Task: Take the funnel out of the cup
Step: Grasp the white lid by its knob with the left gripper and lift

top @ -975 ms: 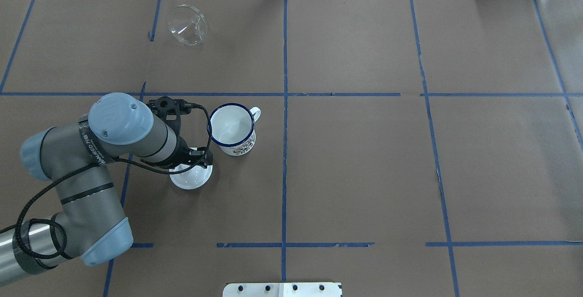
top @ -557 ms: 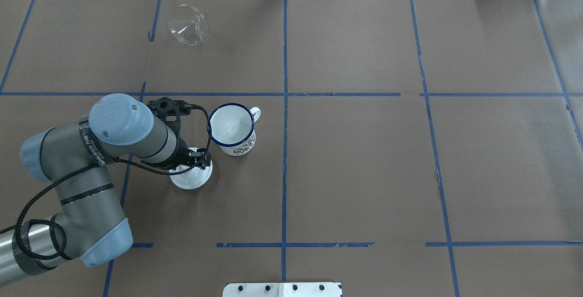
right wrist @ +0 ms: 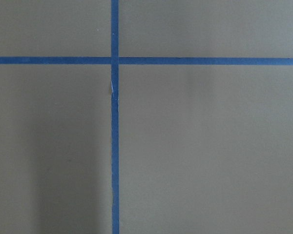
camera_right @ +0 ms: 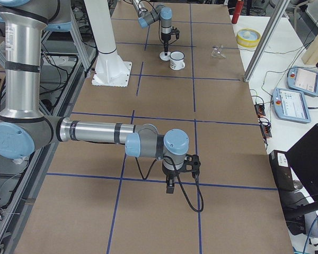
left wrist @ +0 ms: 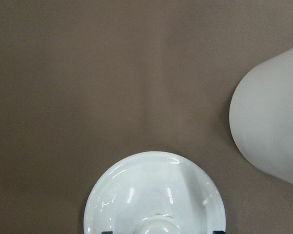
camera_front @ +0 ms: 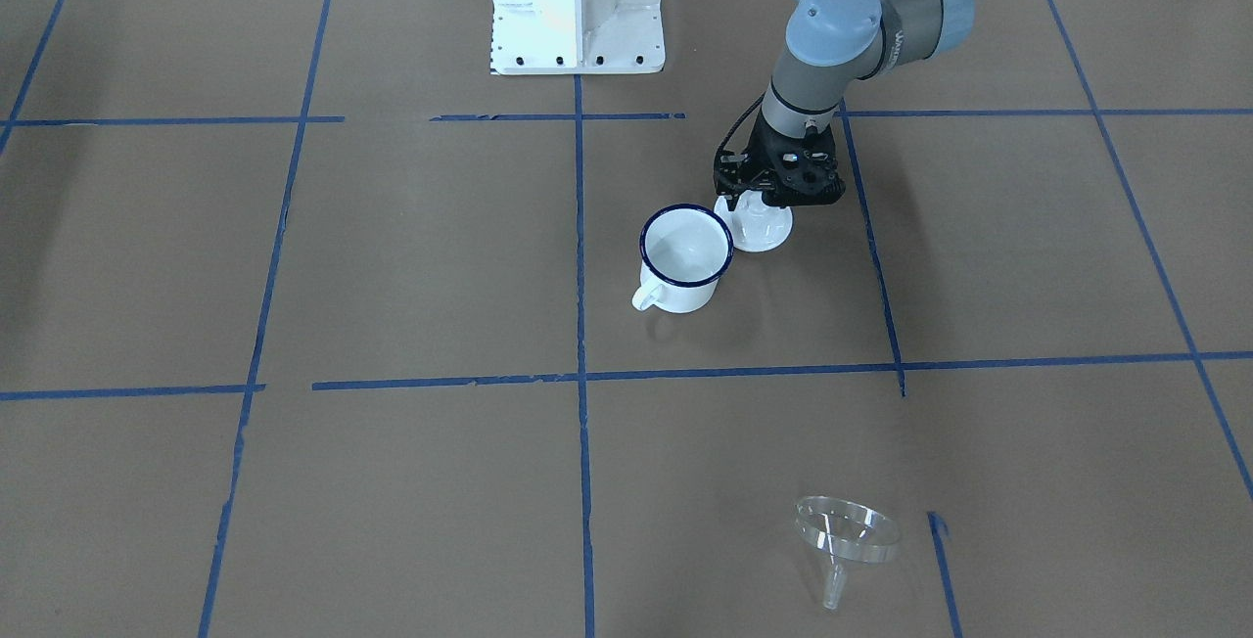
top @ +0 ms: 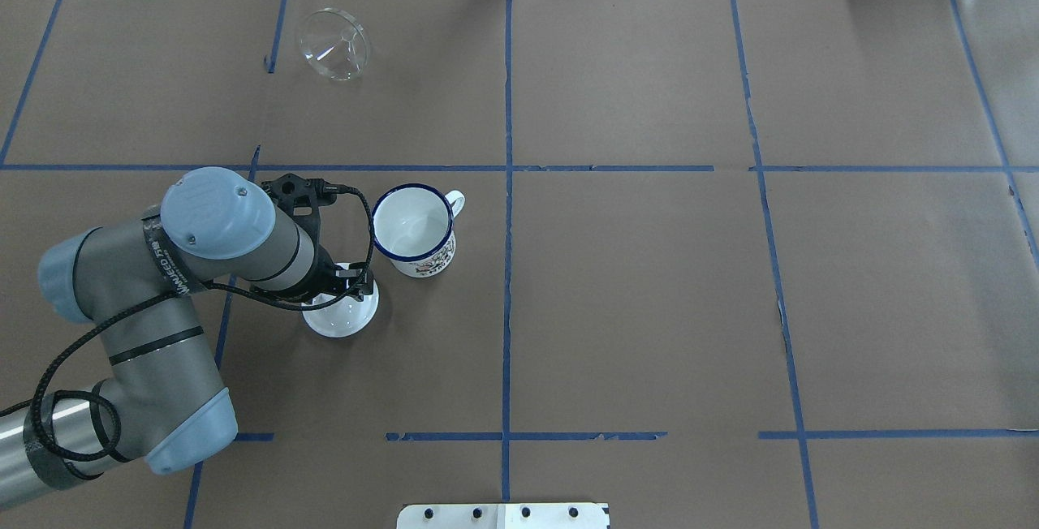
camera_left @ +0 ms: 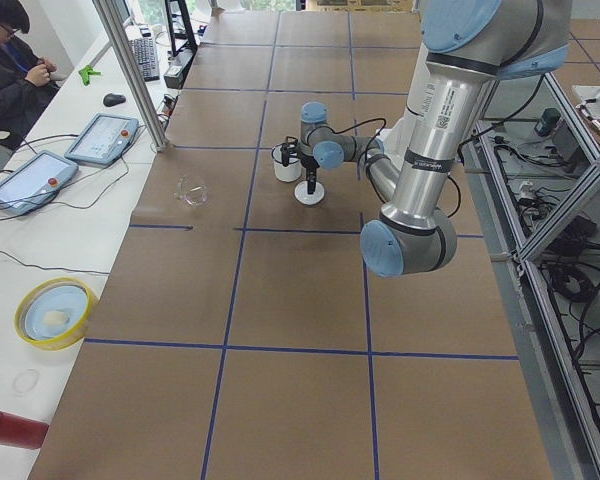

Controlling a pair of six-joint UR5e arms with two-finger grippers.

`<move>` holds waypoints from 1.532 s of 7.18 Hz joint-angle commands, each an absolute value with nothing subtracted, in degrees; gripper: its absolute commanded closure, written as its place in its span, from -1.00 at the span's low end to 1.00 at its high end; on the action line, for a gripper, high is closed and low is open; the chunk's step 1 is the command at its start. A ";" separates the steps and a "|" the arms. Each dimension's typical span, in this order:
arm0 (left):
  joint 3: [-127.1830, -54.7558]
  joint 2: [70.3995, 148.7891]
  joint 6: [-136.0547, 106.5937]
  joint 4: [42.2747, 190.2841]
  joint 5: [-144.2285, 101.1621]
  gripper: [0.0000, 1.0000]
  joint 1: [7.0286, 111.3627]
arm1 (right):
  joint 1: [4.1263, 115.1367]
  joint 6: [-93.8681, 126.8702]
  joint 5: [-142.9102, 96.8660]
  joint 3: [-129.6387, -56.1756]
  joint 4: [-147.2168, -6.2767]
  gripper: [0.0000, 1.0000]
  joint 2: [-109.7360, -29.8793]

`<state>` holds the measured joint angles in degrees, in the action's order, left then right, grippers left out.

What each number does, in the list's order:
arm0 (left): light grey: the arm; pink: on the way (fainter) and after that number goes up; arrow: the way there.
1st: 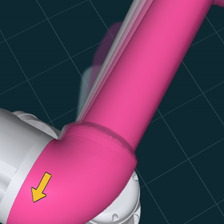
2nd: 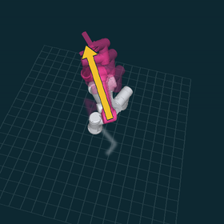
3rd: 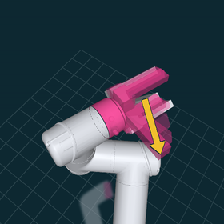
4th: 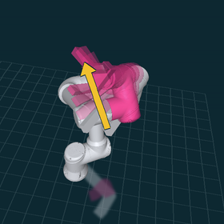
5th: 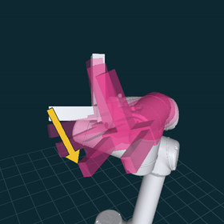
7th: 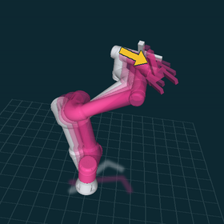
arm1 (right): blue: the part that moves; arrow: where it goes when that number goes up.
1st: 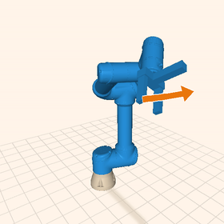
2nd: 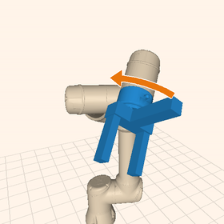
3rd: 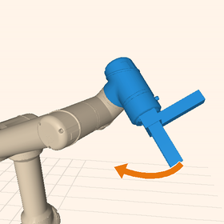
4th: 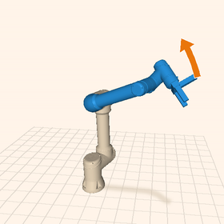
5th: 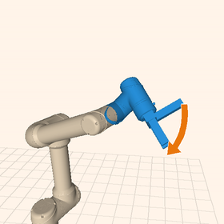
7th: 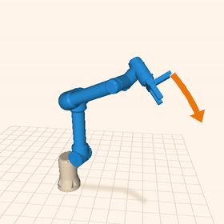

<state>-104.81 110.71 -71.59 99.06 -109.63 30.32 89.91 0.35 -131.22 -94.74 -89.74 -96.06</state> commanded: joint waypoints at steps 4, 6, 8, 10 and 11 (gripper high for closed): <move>-105.73 110.74 -71.63 97.48 -109.60 0.55 30.41 | 89.91 0.35 -131.22 -94.75 -89.74 -1.00 -96.06; -106.61 111.27 -71.63 95.54 -109.60 1.00 30.50 | 89.91 0.35 -131.22 -94.75 -89.74 -1.00 -96.06; -112.63 111.44 -71.54 90.40 -109.69 1.00 31.20 | 89.91 0.35 -131.22 -94.75 -89.74 -1.00 -96.06; -117.33 117.38 -71.63 77.84 -111.34 1.00 35.04 | 89.91 0.35 -131.22 -94.75 -89.74 -1.00 -96.06; -117.07 121.95 -71.63 71.43 -114.14 1.00 36.55 | 89.91 0.35 -131.22 -94.75 -89.74 -1.00 -96.06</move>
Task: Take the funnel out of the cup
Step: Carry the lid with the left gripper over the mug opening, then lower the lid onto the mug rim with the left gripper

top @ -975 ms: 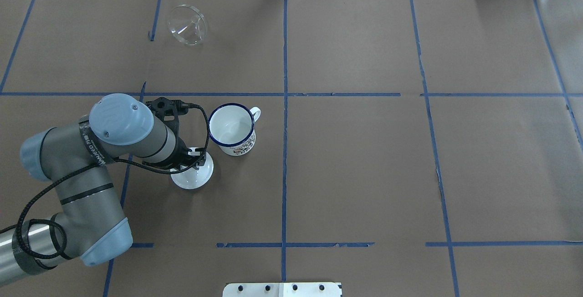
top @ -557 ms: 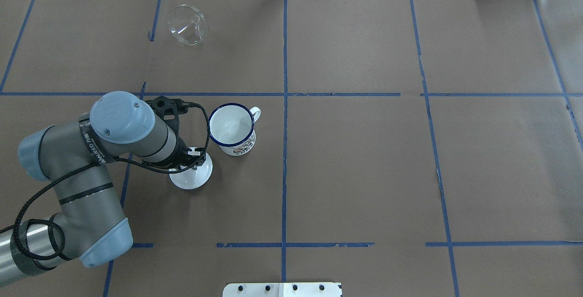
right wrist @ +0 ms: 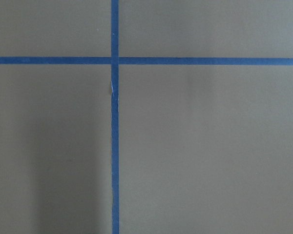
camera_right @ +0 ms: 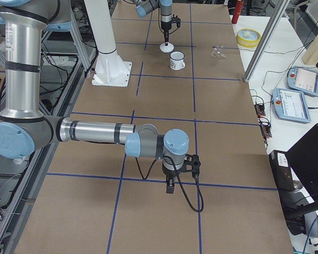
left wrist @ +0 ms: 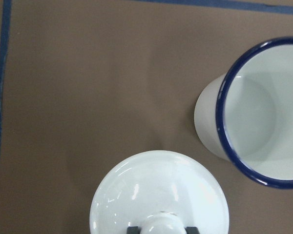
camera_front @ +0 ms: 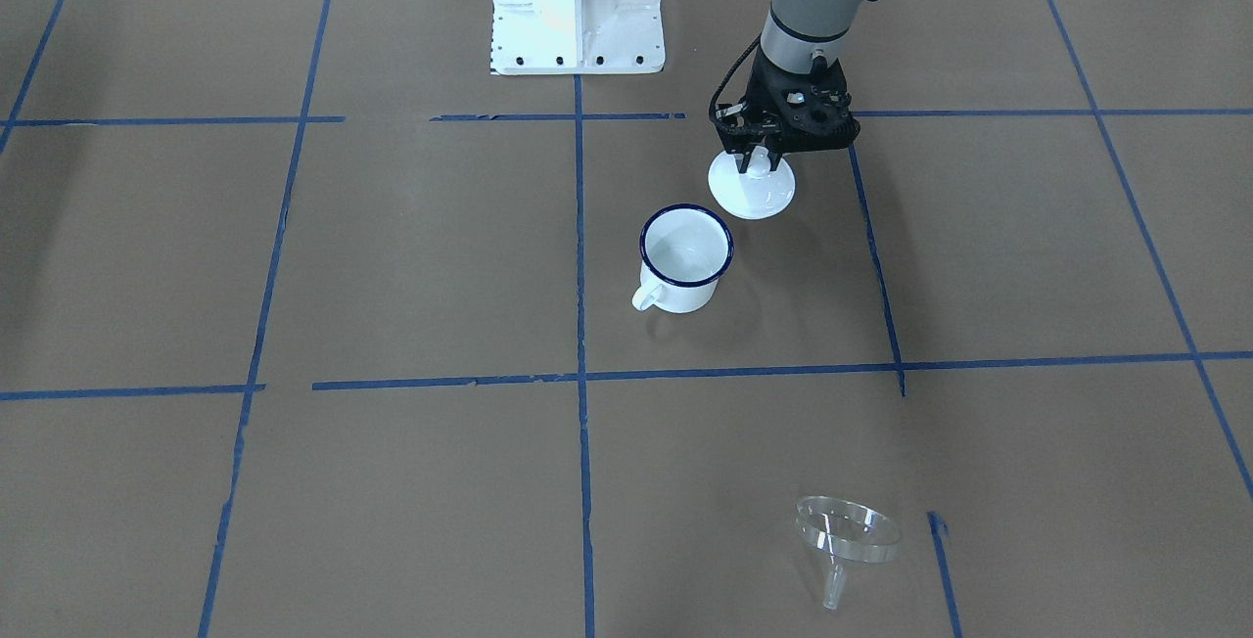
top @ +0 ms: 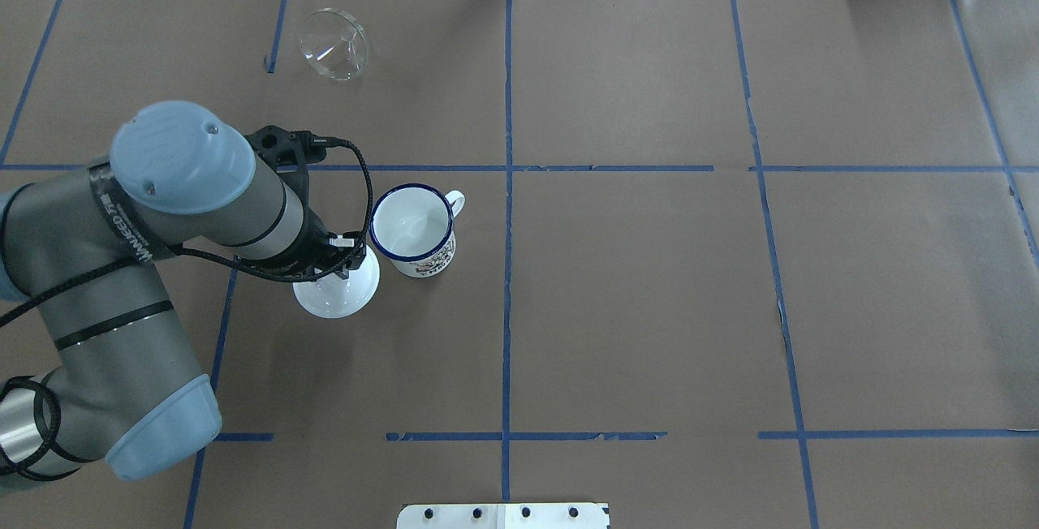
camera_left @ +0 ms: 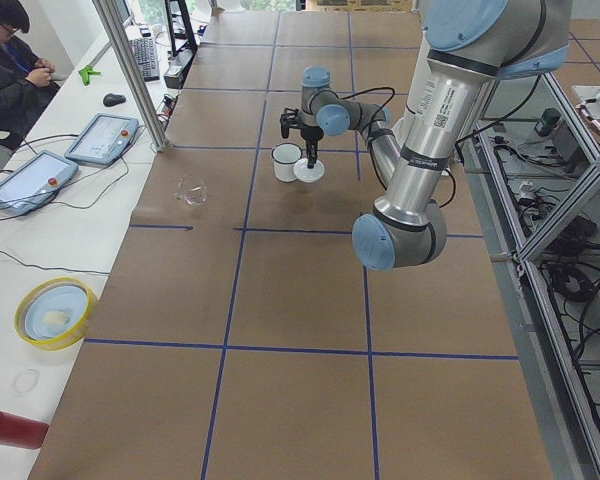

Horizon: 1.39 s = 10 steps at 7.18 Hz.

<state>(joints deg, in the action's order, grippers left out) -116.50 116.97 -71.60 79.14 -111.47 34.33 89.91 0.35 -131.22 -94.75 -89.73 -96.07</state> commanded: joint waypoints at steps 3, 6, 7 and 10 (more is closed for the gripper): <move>-108.06 132.07 -71.28 68.02 -115.39 1.00 39.28 | 89.91 0.35 -131.22 -94.75 -89.74 -1.00 -96.06; -98.73 134.56 -71.10 74.95 -115.75 1.00 39.37 | 89.91 0.35 -131.22 -94.75 -89.74 -1.00 -96.06; -97.83 134.56 -71.10 76.01 -115.75 1.00 39.37 | 89.91 0.35 -131.22 -94.75 -89.74 -1.00 -96.06; -97.03 134.65 -71.10 76.11 -115.75 1.00 39.20 | 89.91 0.35 -131.22 -94.75 -89.74 -1.00 -96.06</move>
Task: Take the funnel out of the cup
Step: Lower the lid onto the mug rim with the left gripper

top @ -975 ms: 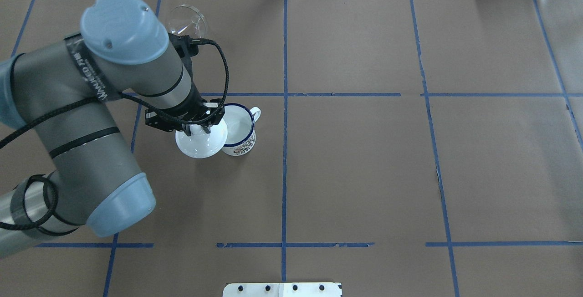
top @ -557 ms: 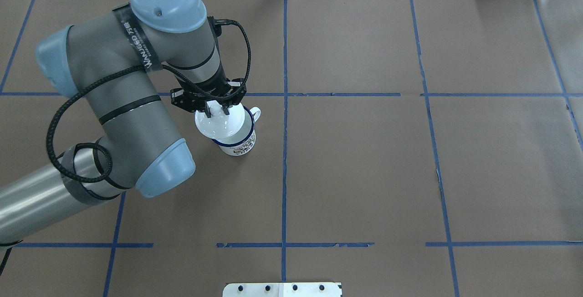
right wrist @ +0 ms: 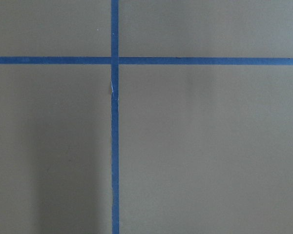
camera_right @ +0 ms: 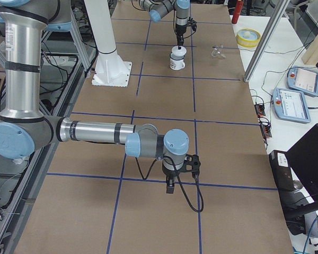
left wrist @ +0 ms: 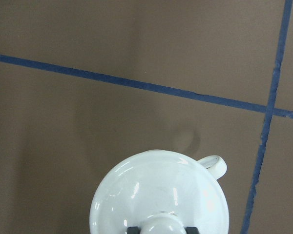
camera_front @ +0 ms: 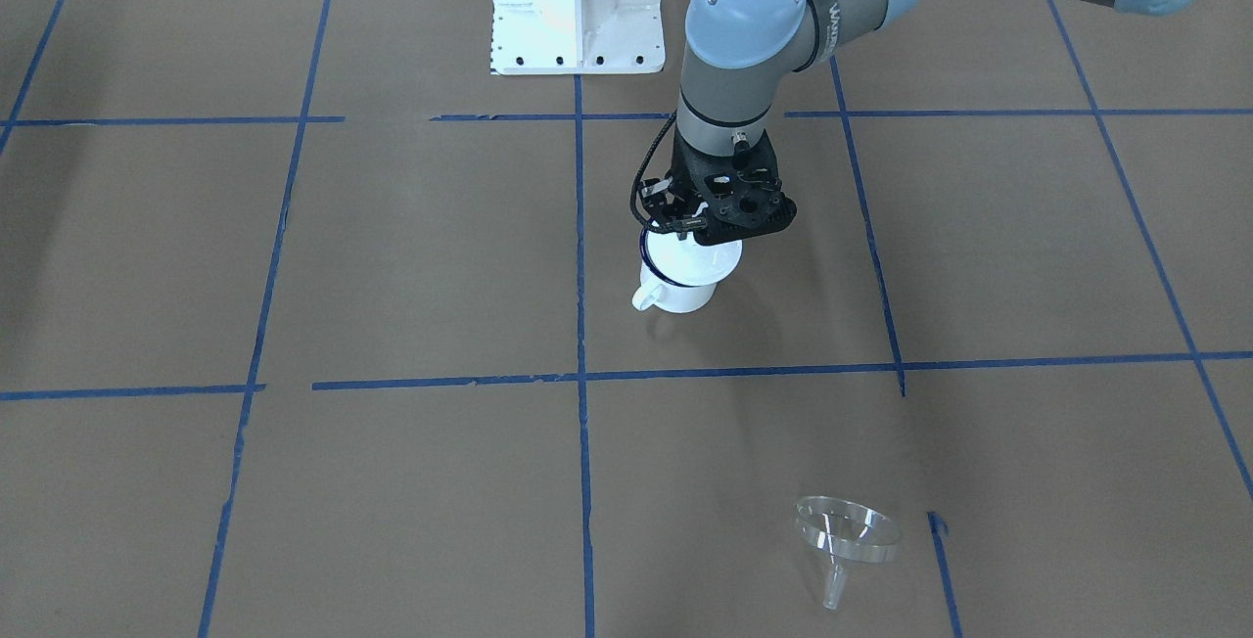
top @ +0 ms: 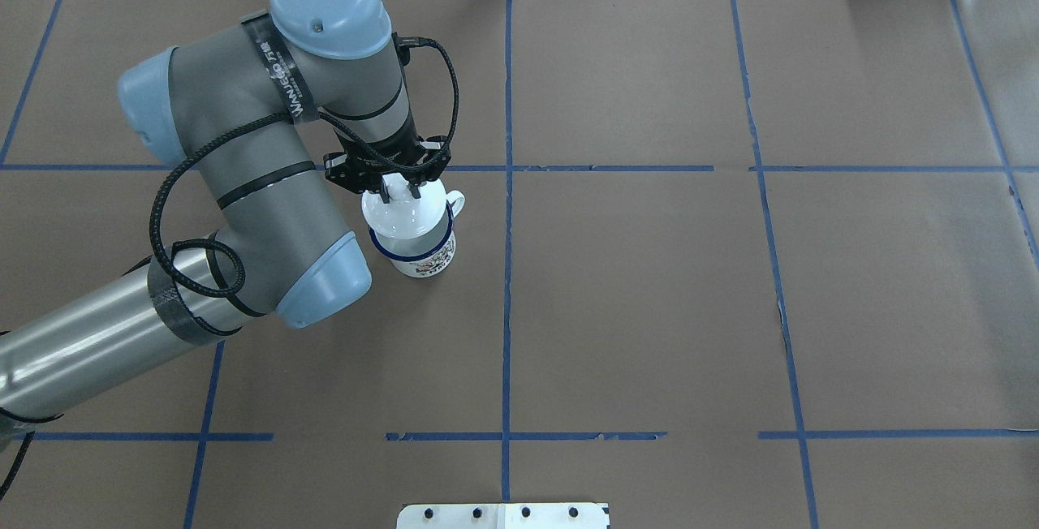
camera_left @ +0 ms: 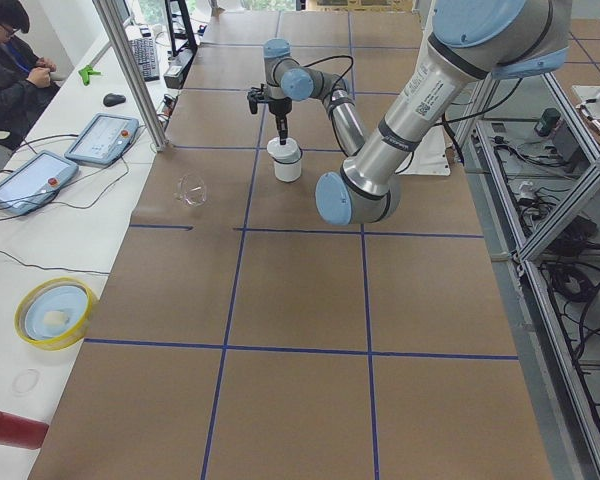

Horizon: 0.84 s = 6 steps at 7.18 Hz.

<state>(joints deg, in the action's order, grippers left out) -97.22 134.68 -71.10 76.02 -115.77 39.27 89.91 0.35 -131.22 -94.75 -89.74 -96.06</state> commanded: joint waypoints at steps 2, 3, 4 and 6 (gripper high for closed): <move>-97.12 134.56 -71.10 76.11 -116.27 1.00 38.85 | 89.91 0.35 -131.22 -94.75 -89.74 -1.00 -96.06; -97.12 134.47 -71.10 76.11 -116.28 1.00 38.76 | 89.91 0.35 -131.22 -94.75 -89.74 -1.00 -96.06; -97.12 134.47 -71.10 76.11 -116.37 1.00 38.76 | 89.91 0.35 -131.22 -94.75 -89.74 -1.00 -96.06; -97.12 134.30 -71.10 76.11 -116.37 1.00 38.76 | 89.91 0.35 -131.22 -94.75 -89.74 -1.00 -96.06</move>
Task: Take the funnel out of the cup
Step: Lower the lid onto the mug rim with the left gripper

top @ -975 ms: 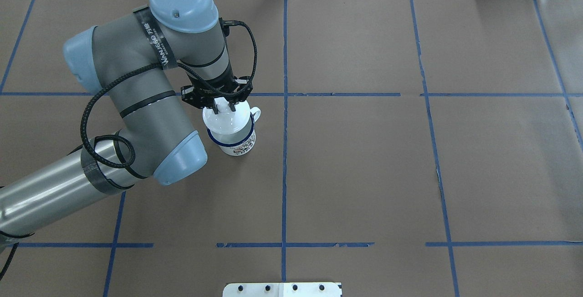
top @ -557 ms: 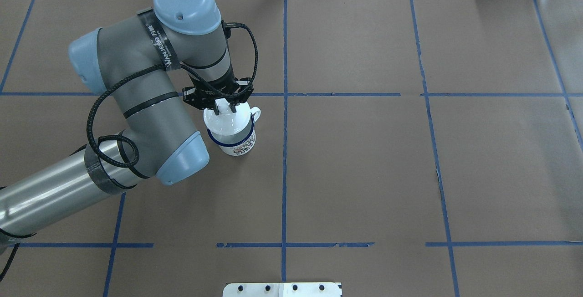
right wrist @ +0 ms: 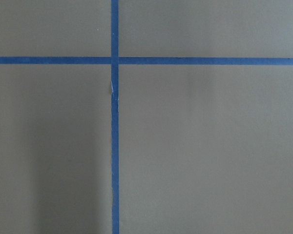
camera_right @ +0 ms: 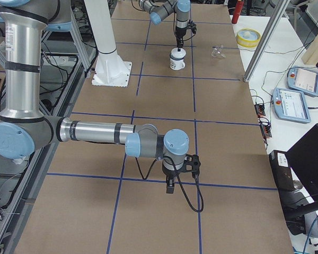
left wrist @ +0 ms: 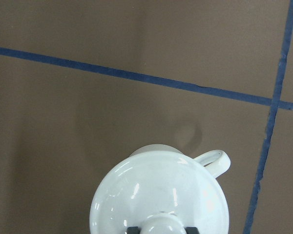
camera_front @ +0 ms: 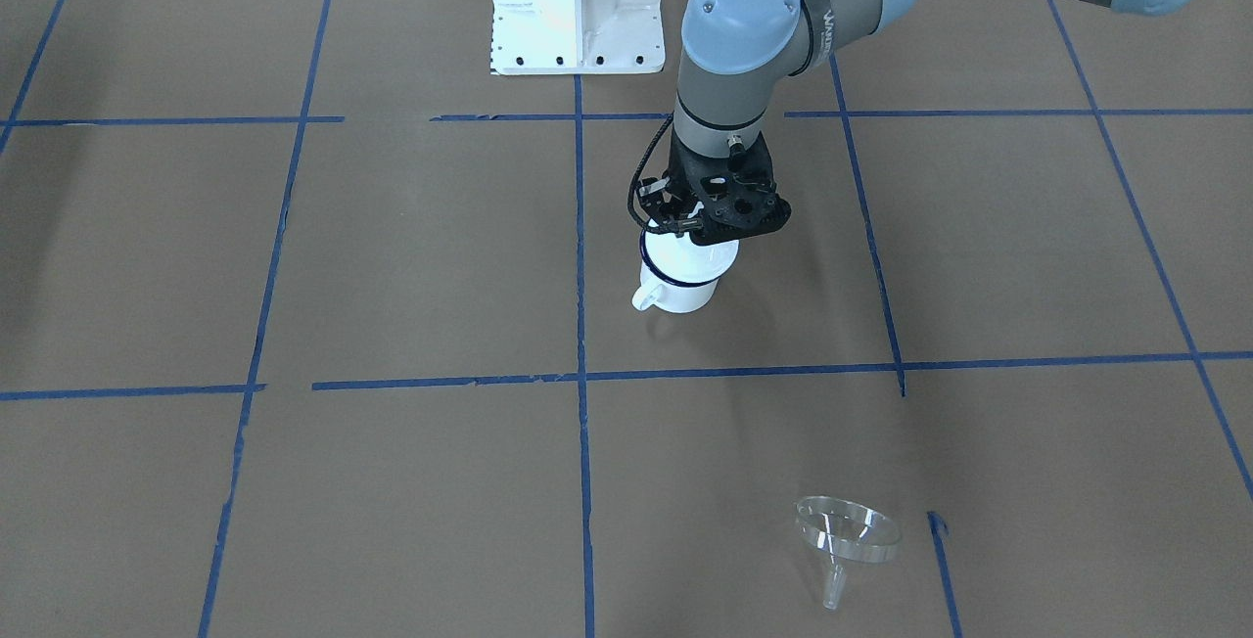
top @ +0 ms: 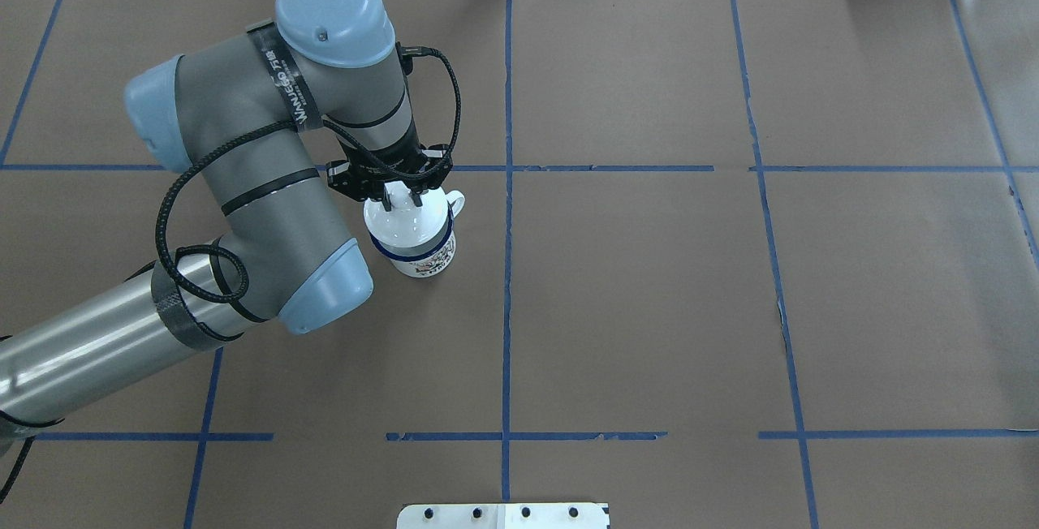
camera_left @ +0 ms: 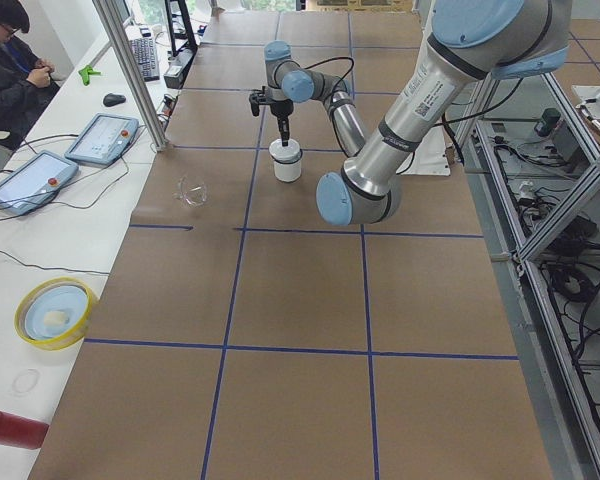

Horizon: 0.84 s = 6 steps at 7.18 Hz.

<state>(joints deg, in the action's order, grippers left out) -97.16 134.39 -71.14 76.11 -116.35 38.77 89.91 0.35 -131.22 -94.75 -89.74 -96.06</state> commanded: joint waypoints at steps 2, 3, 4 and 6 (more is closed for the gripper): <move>-97.12 134.30 -71.28 76.20 -116.37 1.00 38.41 | 89.91 0.35 -131.22 -94.75 -89.74 -1.00 -96.06; -97.12 134.21 -71.28 76.20 -116.37 1.00 37.71 | 89.91 0.35 -131.22 -94.75 -89.74 -1.00 -96.06; -97.12 134.12 -71.37 76.20 -116.37 1.00 37.44 | 89.91 0.35 -131.22 -94.75 -89.74 -1.00 -96.06; -97.38 134.12 -71.37 76.20 -116.37 1.00 37.44 | 89.91 0.35 -131.22 -94.75 -89.74 -1.00 -96.06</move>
